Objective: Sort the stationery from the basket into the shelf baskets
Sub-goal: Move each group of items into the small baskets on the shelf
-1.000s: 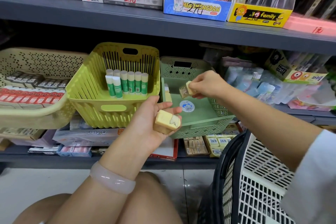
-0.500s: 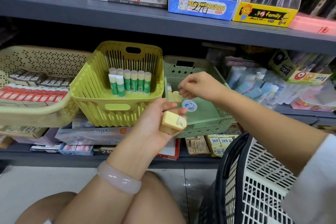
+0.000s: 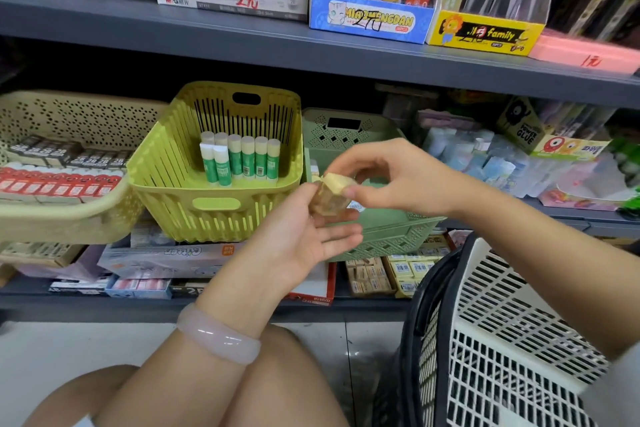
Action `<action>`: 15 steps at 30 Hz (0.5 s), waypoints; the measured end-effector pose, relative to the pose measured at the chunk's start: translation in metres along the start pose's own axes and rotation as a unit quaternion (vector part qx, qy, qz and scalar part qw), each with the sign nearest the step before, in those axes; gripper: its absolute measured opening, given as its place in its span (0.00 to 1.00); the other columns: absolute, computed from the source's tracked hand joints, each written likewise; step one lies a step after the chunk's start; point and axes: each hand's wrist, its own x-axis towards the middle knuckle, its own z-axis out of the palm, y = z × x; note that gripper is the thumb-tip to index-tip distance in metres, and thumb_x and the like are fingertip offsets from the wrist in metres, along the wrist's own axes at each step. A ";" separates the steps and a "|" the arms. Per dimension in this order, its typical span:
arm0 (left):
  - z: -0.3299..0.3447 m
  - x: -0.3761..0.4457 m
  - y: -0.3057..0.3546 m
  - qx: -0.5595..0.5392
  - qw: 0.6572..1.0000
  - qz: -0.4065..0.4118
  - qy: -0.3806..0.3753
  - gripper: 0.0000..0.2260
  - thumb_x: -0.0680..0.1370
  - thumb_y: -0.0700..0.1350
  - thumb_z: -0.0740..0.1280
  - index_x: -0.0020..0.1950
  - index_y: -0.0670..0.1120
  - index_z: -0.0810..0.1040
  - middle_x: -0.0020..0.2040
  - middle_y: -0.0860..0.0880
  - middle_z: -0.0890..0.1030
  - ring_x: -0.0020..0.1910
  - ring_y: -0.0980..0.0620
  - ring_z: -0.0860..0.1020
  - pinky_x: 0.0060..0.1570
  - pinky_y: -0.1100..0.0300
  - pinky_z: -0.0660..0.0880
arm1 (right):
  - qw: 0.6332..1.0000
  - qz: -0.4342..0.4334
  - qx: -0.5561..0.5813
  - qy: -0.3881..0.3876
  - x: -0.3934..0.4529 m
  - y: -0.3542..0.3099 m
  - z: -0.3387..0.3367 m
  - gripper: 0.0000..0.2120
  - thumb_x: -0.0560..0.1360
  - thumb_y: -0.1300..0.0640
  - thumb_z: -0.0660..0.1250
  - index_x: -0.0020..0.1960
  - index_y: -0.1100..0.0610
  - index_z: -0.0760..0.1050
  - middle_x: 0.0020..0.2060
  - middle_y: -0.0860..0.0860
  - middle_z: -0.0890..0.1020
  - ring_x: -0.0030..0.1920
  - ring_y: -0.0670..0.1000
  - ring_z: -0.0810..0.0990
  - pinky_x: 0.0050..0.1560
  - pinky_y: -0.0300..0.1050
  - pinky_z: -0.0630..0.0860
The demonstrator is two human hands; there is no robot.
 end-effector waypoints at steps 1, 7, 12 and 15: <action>0.001 -0.001 0.001 0.012 1.000 0.003 -0.002 0.11 0.80 0.47 0.57 0.49 0.42 0.76 0.37 0.42 0.80 0.31 0.51 0.79 0.28 0.62 0.77 | 1.000 -0.002 0.002 -0.001 0.001 0.002 -0.003 0.11 0.73 0.66 0.67 0.53 0.56 0.77 0.48 0.51 0.82 0.48 0.44 0.80 0.54 0.40 0.76; -0.001 0.001 0.004 -0.013 0.996 0.080 0.021 0.04 0.74 0.39 0.66 0.45 0.39 0.78 0.40 0.45 0.82 0.39 0.52 0.80 0.34 0.65 0.79 | 0.976 0.121 0.178 0.030 0.003 0.020 -0.007 0.11 0.76 0.57 0.63 0.56 0.58 0.78 0.49 0.56 0.82 0.48 0.50 0.81 0.50 0.44 0.80; 0.004 0.003 -0.005 0.052 0.992 0.110 0.039 0.09 0.75 0.37 0.66 0.54 0.39 0.74 0.46 0.44 0.81 0.42 0.52 0.80 0.42 0.62 0.80 | 0.968 0.167 0.186 0.028 0.010 0.027 -0.007 0.08 0.75 0.58 0.67 0.50 0.60 0.80 0.41 0.56 0.84 0.41 0.50 0.82 0.41 0.37 0.79; -0.001 0.004 -0.004 0.051 0.994 0.092 0.035 0.05 0.78 0.38 0.62 0.53 0.42 0.74 0.49 0.43 0.81 0.48 0.48 0.81 0.47 0.58 0.79 | 0.953 0.215 0.163 0.139 0.027 0.045 -0.013 0.09 0.73 0.60 0.68 0.52 0.64 0.79 0.36 0.54 0.82 0.34 0.48 0.81 0.38 0.36 0.81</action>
